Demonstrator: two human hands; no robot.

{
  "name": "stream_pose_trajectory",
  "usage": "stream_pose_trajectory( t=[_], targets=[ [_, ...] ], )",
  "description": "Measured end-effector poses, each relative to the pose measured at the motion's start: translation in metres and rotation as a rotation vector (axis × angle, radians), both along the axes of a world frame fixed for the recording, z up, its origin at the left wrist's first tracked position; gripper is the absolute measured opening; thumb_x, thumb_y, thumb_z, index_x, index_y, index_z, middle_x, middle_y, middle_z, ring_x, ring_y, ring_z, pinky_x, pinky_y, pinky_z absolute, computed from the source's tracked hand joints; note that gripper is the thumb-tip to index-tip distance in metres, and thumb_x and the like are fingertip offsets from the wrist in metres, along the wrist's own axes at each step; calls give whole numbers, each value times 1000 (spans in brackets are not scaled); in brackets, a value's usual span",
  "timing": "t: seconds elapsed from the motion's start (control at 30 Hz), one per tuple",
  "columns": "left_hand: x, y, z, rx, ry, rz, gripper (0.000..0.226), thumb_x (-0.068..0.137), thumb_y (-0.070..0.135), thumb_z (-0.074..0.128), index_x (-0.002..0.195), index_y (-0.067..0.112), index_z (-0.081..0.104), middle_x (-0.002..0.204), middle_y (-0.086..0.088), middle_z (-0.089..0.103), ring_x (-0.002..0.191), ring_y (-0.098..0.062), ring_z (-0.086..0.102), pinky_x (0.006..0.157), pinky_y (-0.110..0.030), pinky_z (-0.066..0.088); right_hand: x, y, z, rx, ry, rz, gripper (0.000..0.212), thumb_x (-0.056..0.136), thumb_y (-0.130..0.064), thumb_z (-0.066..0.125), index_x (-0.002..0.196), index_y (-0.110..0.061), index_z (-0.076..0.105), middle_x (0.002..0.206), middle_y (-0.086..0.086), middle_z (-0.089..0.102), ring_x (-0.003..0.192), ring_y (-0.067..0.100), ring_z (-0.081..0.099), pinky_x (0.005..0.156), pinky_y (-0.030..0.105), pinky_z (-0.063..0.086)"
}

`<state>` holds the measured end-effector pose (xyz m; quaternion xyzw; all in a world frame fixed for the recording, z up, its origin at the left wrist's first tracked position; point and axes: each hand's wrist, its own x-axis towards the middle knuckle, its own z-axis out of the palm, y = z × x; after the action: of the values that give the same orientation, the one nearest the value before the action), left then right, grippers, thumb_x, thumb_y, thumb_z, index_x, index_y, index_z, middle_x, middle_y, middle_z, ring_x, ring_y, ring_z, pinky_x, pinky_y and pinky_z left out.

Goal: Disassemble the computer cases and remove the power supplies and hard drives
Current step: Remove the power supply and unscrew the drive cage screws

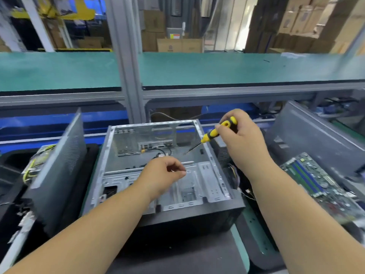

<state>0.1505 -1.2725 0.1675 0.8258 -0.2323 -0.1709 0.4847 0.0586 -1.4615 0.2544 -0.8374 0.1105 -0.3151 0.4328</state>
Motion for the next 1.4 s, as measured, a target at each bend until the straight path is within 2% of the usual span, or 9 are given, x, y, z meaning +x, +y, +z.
stream_pose_trajectory(
  t=[0.17,0.27,0.33,0.5,0.7,0.77,0.9,1.07,1.4],
  targets=[
    [-41,-93,4,131,-170,-329,11,86,26,73,78,34,71,73,21,67,61,4,55,59,-14,45,-38,-63,-12,108,-62,-257,13,92,-34,60,87,-26,51,79,-13,57,59,4,50,52,35,52],
    [-65,-147,2,340,-418,-447,2,86,36,70,83,35,69,74,19,65,71,0,56,62,-20,40,-58,-99,-18,114,-98,-326,13,91,-34,60,84,-29,50,69,-24,55,60,-2,50,52,10,39],
    [-70,-164,-1,434,-525,-449,4,87,40,67,87,35,69,86,15,68,83,-8,59,68,-24,42,-64,-109,-21,129,-95,-328,15,92,-34,59,83,-29,48,67,-24,53,59,-2,49,51,8,37],
    [-84,-206,-14,535,-545,-461,10,90,43,65,89,34,70,90,12,69,90,-16,63,77,-32,53,-85,-145,-36,193,-90,-319,14,95,-27,59,88,-20,49,65,-12,50,50,-3,46,38,6,33],
    [-87,-219,-22,478,-418,-434,18,94,43,59,104,38,73,89,18,70,88,-8,63,77,-27,51,-81,-159,-46,214,-64,-313,14,94,-30,59,86,-24,49,67,-15,53,52,-2,46,45,8,37],
    [-85,-213,-17,446,-423,-414,17,93,43,60,103,40,73,92,20,71,84,-3,61,73,-24,49,-73,-158,-46,205,-52,-304,14,93,-33,59,85,-28,49,69,-20,54,57,0,47,52,15,43],
    [-69,-176,-1,364,-463,-324,8,89,39,65,90,37,73,81,19,62,76,0,53,69,-24,46,-47,-140,-41,250,-20,-216,14,92,-37,59,85,-29,50,75,-19,57,61,3,50,62,47,57],
    [-42,-101,12,281,-401,-84,6,88,37,68,87,35,73,79,22,60,71,6,52,65,-21,39,0,-88,-36,246,-50,-26,13,93,-33,60,85,-26,51,68,-11,55,54,3,45,50,14,38],
    [-14,60,16,248,-300,360,17,84,31,73,73,43,67,76,27,64,71,7,55,61,-18,40,76,50,-27,156,44,387,8,95,-31,61,89,-30,56,69,-22,55,57,-3,49,50,11,40]
  ],
)
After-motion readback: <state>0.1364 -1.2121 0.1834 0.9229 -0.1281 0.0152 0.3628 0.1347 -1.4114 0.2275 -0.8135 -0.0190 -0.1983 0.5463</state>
